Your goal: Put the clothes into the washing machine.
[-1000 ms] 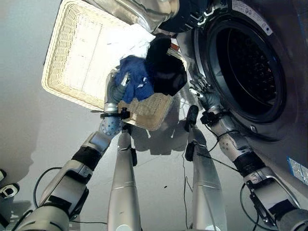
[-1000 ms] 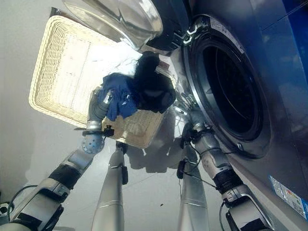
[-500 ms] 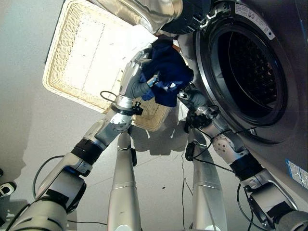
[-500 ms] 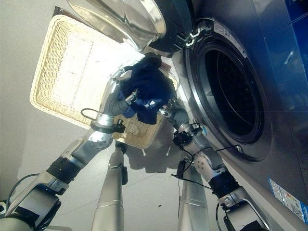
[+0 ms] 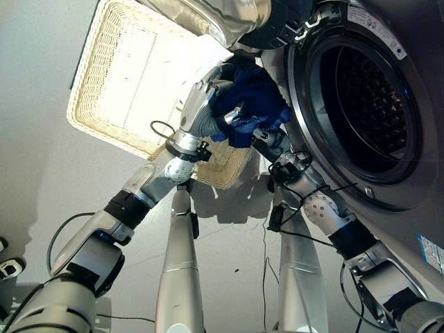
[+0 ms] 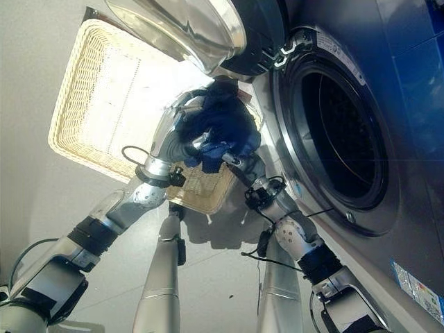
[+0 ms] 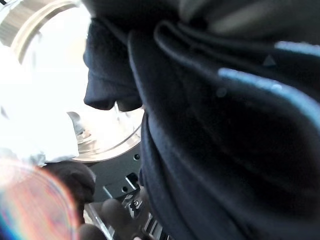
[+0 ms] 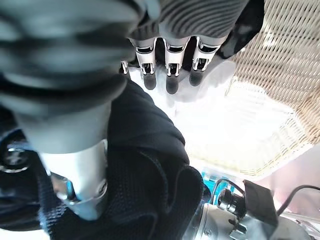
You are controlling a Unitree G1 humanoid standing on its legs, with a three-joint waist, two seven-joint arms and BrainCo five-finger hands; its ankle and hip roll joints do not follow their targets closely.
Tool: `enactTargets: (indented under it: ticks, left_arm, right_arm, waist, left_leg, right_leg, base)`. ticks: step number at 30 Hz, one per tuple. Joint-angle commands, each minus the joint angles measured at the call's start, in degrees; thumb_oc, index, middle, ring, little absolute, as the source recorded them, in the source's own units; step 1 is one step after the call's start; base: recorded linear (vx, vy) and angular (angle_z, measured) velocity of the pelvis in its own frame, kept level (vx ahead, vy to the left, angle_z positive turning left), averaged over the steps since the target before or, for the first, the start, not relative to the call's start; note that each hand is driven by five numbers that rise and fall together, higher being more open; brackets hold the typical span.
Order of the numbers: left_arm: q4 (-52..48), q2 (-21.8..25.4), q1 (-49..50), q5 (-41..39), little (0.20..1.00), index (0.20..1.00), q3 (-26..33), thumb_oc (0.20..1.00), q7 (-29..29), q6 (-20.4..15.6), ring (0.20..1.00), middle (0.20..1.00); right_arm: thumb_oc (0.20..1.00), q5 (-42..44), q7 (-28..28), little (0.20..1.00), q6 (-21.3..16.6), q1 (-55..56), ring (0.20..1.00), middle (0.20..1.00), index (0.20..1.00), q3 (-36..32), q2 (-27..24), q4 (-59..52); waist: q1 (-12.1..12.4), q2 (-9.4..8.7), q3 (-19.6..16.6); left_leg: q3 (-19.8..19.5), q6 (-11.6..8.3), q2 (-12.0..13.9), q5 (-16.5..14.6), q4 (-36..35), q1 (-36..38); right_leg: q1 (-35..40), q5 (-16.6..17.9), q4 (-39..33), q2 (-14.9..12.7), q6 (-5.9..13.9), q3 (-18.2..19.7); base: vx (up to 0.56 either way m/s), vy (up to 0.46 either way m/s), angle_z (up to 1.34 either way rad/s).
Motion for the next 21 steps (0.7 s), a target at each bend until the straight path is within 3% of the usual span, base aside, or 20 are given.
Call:
enactTargets:
  ticks: [1,2,3,12,21]
  left_arm:
    - [-5.4,1.3,-0.8,3.3,0.200,0.200,-2.2,0.200,-0.4,-1.4,0.200,0.200]
    - [-5.3,1.4,-0.9,3.2,0.200,0.200,-2.3,0.200,-0.5,-1.5,0.200,0.200]
    - [-5.2,1.3,-0.9,3.7,0.200,0.200,-2.4,0.200,-0.5,-1.6,0.200,0.200]
    - [-5.1,0.9,-0.6,4.8,0.200,0.200,-2.3,0.200,1.0,-1.3,0.200,0.200]
    - [-5.4,0.5,0.0,6.6,0.200,0.200,-1.6,0.200,2.9,-0.3,0.200,0.200]
  right_arm:
    - [0.937,2.0,2.1,0.937,-3.8,-1.0,0.937,0.937,0.937,-1.1,2.3,-9.1]
    - [0.504,1.9,1.9,0.504,-4.5,-1.0,0.504,0.504,0.504,-1.2,2.3,-9.2]
    - [0.200,2.0,1.6,0.200,-5.1,-1.0,0.200,0.200,0.200,-1.3,2.3,-9.4]
    - [0.200,1.5,-0.8,0.200,-8.1,-0.5,0.200,0.200,0.200,-2.7,2.8,-10.0]
    - [0.200,1.0,-1.4,0.200,-8.5,0.1,0.200,0.200,0.200,-3.1,3.1,-10.8]
  waist:
    - [0.6,-1.41,-1.0]
    - [0.5,-1.43,-1.0]
    - [0.5,-1.40,-1.0]
    - [0.2,-1.03,-1.0]
    - [0.0,-0.93,-1.0]
  left_leg:
    - [-2.0,5.38,-4.7,0.9,1.4,-1.5]
    - [-2.0,5.35,-4.7,0.9,1.4,-1.5]
    - [-1.9,5.34,-4.7,0.9,1.4,-1.6]
    - [-1.3,5.49,-4.6,1.2,0.9,-2.0]
    - [-0.9,5.48,-4.8,1.4,0.5,-2.1]
  right_leg:
    - [0.1,5.4,-1.8,0.3,5.47,-0.8]
    - [0.1,5.5,-1.9,0.3,5.50,-0.8]
    - [0.0,5.4,-1.9,0.3,5.50,-0.7]
    - [-0.7,5.7,-2.0,0.5,5.42,-0.5]
    - [-0.8,5.8,-2.4,0.6,5.38,-0.5]
  base:
    - [0.00,0.000,0.00]
    - [0.00,0.000,0.00]
    - [0.00,0.000,0.00]
    - [0.00,0.000,0.00]
    - [0.00,0.000,0.00]
